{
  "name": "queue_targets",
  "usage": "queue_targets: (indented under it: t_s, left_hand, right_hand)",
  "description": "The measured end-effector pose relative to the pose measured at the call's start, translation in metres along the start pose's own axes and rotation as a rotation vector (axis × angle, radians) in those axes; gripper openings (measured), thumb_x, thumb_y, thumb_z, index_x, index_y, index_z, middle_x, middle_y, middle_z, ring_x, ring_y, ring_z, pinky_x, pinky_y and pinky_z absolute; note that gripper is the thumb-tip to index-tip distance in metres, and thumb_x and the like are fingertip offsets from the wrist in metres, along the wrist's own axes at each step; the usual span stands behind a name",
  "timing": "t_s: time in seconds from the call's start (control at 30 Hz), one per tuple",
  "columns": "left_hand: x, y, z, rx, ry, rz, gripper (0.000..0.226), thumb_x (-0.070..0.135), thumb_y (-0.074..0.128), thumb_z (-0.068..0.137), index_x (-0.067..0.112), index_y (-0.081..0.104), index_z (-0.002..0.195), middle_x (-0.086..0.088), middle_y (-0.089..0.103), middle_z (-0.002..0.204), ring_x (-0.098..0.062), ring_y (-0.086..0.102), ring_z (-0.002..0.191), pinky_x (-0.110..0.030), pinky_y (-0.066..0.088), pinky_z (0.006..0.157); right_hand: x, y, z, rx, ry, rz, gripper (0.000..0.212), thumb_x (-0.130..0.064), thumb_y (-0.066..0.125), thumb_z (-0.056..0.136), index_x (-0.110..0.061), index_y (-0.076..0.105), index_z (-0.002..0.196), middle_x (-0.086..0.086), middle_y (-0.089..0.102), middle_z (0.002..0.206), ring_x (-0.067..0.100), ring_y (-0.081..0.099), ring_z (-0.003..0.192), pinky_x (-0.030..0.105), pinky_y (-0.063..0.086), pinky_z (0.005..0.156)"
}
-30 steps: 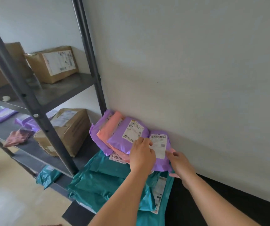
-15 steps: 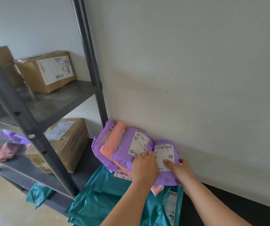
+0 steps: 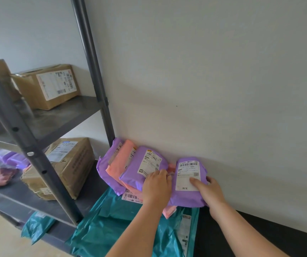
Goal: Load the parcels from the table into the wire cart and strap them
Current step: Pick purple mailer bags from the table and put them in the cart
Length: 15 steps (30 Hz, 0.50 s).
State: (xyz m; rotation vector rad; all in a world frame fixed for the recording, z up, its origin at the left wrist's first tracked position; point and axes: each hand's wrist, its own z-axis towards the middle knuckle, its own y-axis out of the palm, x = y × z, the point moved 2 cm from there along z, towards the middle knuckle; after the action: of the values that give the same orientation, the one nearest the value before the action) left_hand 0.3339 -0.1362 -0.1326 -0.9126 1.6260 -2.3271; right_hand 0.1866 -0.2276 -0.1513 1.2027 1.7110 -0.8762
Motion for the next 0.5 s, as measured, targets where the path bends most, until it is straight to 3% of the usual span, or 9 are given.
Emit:
queue_targets:
  t_s: [0.17, 0.27, 0.4, 0.5]
  left_hand:
    - [0.032, -0.001, -0.013, 0.028, 0.053, -0.068, 0.025, 0.027, 0.035, 0.102, 0.015, 0.055, 0.113, 0.0, 0.06, 0.104, -0.015, 0.048, 0.089, -0.027, 0.039, 0.07]
    - [0.053, 0.004, -0.025, 0.034, 0.042, -0.125, 0.026, 0.024, 0.038, 0.1, 0.014, 0.056, 0.117, -0.001, 0.061, 0.109, -0.02, 0.058, 0.094, -0.028, 0.043, 0.069]
    - [0.082, 0.022, -0.052, -0.003, -0.063, -0.26, 0.023, 0.027, 0.046, 0.099, 0.016, 0.056, 0.116, -0.002, 0.065, 0.11, -0.019, 0.062, 0.089, -0.029, 0.046, 0.068]
    - [0.102, 0.046, -0.073, -0.116, -0.204, -0.376, 0.033, 0.038, 0.052, 0.095, 0.019, 0.052, 0.122, -0.001, 0.064, 0.111, -0.021, 0.061, 0.095, -0.032, 0.048, 0.078]
  right_hand:
    - [0.004, -0.034, -0.007, 0.008, 0.019, 0.045, 0.066, -0.025, 0.074, 0.087, -0.009, 0.041, 0.142, 0.012, 0.063, 0.117, 0.022, 0.067, 0.085, 0.027, 0.052, 0.052]
    - [0.011, -0.059, -0.013, 0.005, 0.03, 0.06, 0.067, -0.027, 0.073, 0.088, -0.011, 0.039, 0.143, 0.013, 0.062, 0.12, 0.025, 0.067, 0.091, 0.029, 0.054, 0.057]
    - [0.026, -0.097, -0.024, 0.021, 0.05, 0.089, 0.066, -0.028, 0.072, 0.089, -0.012, 0.04, 0.144, 0.013, 0.062, 0.121, 0.026, 0.067, 0.096, 0.035, 0.058, 0.067]
    - [0.041, -0.129, -0.036, 0.018, 0.087, 0.114, 0.062, -0.027, 0.072, 0.088, -0.013, 0.043, 0.142, 0.012, 0.064, 0.119, 0.027, 0.068, 0.097, 0.035, 0.059, 0.068]
